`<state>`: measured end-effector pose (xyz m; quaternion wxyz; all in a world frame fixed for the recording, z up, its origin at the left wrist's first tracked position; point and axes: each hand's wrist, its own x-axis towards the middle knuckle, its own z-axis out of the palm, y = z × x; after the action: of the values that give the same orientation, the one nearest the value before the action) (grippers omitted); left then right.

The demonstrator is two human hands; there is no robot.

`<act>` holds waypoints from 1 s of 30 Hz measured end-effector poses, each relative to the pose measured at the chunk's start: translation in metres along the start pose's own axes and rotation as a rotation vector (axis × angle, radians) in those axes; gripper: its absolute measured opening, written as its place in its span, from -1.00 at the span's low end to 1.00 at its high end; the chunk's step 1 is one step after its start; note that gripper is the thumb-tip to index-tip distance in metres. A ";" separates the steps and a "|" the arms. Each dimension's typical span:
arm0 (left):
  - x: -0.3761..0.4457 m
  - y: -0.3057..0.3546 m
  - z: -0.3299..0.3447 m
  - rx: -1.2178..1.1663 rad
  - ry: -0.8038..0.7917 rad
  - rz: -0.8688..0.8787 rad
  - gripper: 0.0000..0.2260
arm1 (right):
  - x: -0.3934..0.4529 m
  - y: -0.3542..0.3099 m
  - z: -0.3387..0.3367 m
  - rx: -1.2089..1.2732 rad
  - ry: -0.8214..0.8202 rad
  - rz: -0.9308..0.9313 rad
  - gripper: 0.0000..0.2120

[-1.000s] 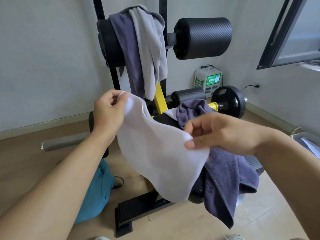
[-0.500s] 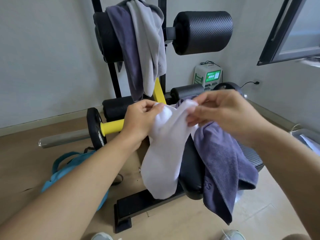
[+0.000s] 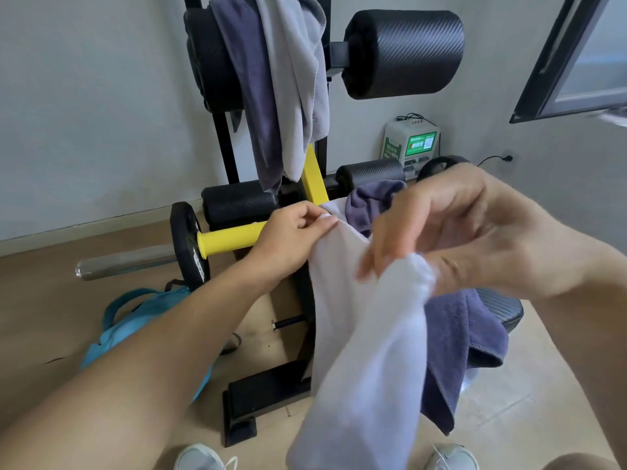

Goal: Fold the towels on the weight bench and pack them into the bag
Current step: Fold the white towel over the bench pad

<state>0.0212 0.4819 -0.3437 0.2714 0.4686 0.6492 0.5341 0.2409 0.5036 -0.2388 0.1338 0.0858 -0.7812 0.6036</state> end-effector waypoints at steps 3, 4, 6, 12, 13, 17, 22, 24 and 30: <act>-0.006 0.009 0.002 -0.134 -0.001 -0.008 -0.92 | 0.003 0.012 -0.004 -0.407 0.254 0.160 -0.92; -0.007 0.013 0.002 -0.171 0.006 -0.015 -0.95 | 0.004 0.020 -0.008 -0.620 0.342 0.231 -0.89; -0.011 0.021 0.005 -0.196 0.002 -0.021 -0.89 | 0.006 0.036 -0.015 -0.889 0.475 0.339 -0.89; -0.017 0.034 0.012 -0.289 -0.042 -0.079 -0.91 | 0.005 0.060 -0.028 -0.917 0.664 0.430 -0.85; -0.017 0.034 0.012 -0.305 -0.046 -0.099 -0.90 | 0.006 0.060 -0.028 -0.902 0.664 0.420 -0.86; -0.020 0.037 0.011 -0.320 -0.055 -0.130 -0.89 | 0.007 0.054 -0.022 -0.737 0.600 0.367 -0.92; -0.022 0.042 0.012 -0.389 -0.048 -0.164 -0.83 | 0.012 0.054 -0.019 -0.627 0.757 0.288 -0.90; -0.023 0.044 0.014 -0.437 -0.029 -0.177 -0.79 | 0.012 0.058 -0.022 -0.628 0.830 0.323 -0.86; -0.024 0.042 0.016 -0.402 0.010 -0.158 -0.83 | 0.010 0.058 -0.024 -0.718 0.745 0.401 -0.85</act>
<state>0.0578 0.4671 -0.3118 0.3972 0.3502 0.5654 0.6323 0.2163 0.5417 -0.2837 0.3044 -0.3347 -0.8388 0.3028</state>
